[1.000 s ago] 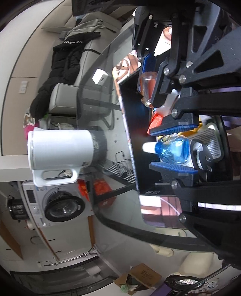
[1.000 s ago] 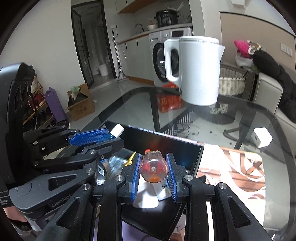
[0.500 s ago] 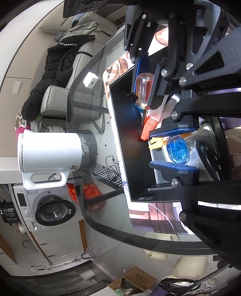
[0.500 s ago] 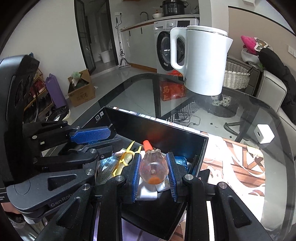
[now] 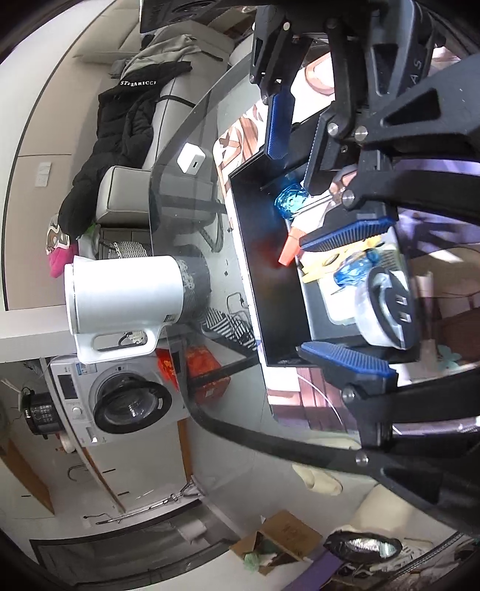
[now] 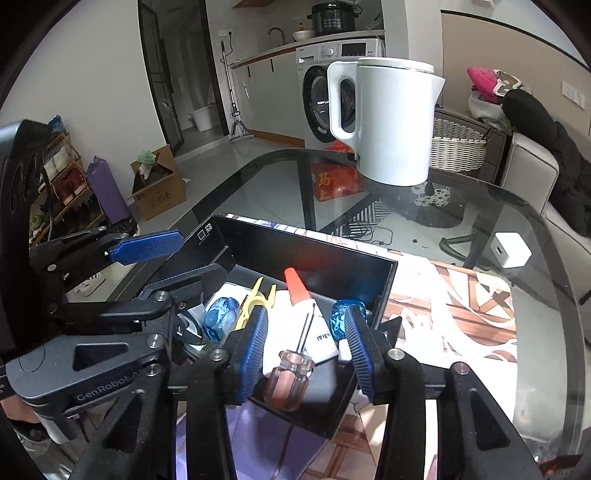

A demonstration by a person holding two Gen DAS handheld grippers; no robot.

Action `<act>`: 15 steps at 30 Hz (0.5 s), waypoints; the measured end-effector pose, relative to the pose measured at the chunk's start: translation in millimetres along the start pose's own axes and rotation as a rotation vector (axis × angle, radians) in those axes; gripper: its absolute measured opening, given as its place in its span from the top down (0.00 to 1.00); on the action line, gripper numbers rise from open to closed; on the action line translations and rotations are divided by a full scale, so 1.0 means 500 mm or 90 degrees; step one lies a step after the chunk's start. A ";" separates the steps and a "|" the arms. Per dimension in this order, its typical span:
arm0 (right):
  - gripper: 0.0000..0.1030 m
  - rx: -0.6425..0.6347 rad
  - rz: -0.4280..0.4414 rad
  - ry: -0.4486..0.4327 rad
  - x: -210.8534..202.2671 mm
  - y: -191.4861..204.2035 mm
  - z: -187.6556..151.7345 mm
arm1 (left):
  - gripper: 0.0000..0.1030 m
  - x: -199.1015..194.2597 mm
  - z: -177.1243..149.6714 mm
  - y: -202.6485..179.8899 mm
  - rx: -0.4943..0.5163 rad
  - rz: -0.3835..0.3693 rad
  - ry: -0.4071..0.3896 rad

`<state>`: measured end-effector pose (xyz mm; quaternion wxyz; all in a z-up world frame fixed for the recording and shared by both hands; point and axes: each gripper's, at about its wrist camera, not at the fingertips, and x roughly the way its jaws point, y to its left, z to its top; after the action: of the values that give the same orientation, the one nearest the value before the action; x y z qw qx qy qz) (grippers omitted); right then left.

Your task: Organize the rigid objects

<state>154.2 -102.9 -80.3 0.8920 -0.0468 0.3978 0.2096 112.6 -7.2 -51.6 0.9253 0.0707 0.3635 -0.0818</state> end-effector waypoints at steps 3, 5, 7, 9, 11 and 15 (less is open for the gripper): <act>0.55 -0.004 -0.003 -0.003 -0.017 0.004 -0.011 | 0.50 -0.022 -0.007 -0.009 0.008 0.014 -0.009; 0.53 -0.005 -0.009 -0.009 -0.031 0.009 -0.019 | 0.50 -0.035 -0.014 -0.010 0.008 0.016 -0.007; 0.50 -0.008 -0.013 -0.012 -0.043 0.014 -0.026 | 0.50 -0.044 -0.021 -0.008 0.006 0.012 -0.002; 0.45 -0.010 -0.019 -0.011 -0.056 0.021 -0.035 | 0.50 -0.054 -0.028 -0.006 -0.002 0.013 0.004; 0.38 -0.004 -0.016 -0.017 -0.070 0.022 -0.041 | 0.48 -0.064 -0.035 -0.007 -0.004 0.016 0.009; 0.32 0.004 -0.022 -0.025 -0.099 0.023 -0.052 | 0.43 -0.083 -0.052 -0.015 0.005 0.026 0.014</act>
<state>102.0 -115.7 -60.8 0.9033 -0.0469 0.3796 0.1942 63.9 -5.5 -42.3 0.9225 0.0825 0.3717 -0.0635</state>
